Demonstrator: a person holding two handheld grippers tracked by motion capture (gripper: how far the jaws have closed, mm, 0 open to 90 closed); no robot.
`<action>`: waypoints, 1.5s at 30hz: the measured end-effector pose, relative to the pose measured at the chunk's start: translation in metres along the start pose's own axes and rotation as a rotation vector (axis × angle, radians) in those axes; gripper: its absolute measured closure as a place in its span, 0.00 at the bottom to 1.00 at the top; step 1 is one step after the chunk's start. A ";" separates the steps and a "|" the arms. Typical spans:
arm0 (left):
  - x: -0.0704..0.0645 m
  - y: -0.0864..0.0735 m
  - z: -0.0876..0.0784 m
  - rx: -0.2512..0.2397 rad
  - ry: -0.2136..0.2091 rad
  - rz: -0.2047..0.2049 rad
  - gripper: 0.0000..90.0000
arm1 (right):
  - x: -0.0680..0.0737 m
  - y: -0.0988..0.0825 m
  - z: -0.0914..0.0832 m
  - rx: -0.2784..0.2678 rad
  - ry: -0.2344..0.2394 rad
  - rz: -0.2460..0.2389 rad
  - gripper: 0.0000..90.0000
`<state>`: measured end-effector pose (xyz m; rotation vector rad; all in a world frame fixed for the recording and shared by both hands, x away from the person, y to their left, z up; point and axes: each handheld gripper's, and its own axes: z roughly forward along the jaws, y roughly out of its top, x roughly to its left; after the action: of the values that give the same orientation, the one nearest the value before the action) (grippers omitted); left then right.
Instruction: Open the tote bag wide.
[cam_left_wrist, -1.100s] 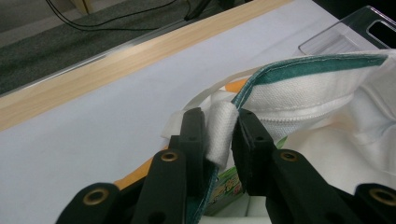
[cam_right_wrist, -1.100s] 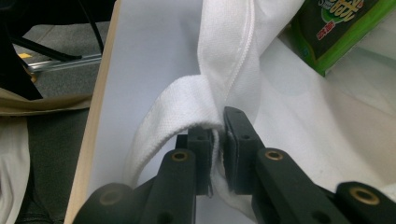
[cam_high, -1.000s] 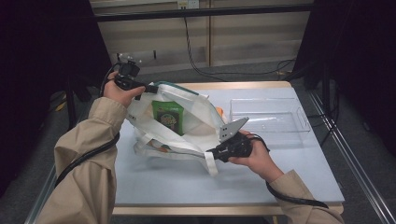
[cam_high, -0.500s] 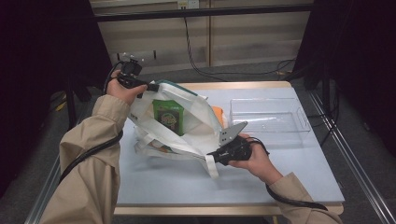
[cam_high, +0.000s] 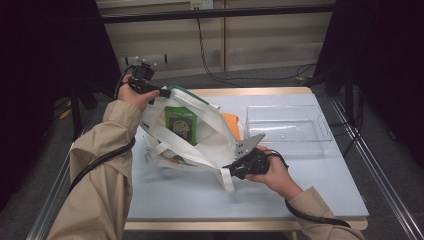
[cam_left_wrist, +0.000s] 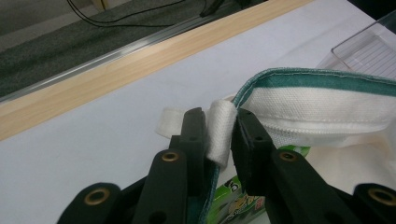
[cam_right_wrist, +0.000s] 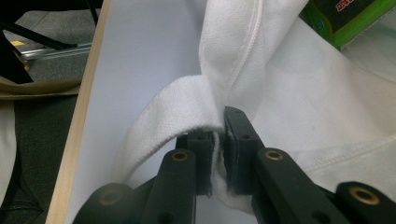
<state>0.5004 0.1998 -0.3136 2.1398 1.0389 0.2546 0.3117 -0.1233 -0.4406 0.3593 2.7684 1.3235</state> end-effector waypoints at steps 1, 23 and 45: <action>0.000 0.000 0.001 -0.003 0.000 -0.001 0.84 | 0.000 0.000 0.000 0.000 0.000 0.000 0.91; 0.005 0.001 0.014 0.005 0.014 -0.011 0.84 | 0.001 -0.012 0.010 0.021 -0.010 0.003 0.91; 0.013 -0.001 0.028 0.015 0.016 -0.018 0.84 | 0.001 -0.014 0.013 0.037 -0.019 -0.002 0.91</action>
<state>0.5209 0.1955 -0.3361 2.1441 1.0716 0.2563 0.3103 -0.1217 -0.4601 0.3685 2.7803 1.2623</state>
